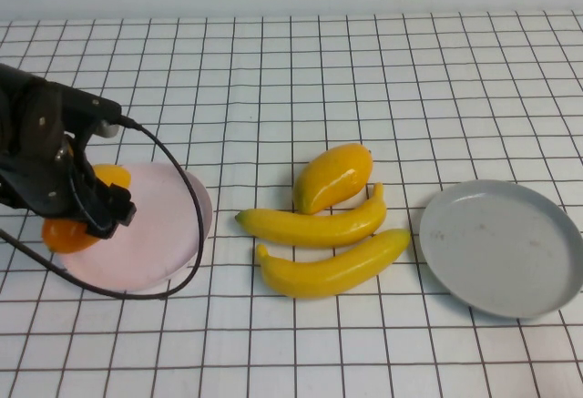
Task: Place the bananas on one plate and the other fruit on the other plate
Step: Put one type of fruit in the left plate
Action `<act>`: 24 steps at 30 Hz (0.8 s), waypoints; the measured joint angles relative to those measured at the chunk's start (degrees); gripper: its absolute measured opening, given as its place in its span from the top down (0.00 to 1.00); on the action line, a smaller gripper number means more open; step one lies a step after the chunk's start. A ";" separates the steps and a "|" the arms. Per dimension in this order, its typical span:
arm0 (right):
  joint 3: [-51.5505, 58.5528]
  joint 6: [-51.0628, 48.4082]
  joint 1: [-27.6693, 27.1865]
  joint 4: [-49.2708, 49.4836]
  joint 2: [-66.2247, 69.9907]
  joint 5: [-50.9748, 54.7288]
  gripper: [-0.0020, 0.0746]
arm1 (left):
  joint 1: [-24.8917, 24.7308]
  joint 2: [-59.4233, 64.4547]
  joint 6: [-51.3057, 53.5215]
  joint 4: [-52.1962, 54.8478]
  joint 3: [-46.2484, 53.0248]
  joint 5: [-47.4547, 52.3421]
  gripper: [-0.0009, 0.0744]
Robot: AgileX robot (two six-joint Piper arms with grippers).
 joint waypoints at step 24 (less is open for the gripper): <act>0.00 0.00 0.00 0.13 0.00 0.00 0.99 | 0.00 0.00 0.52 -1.10 -0.13 -3.58 0.17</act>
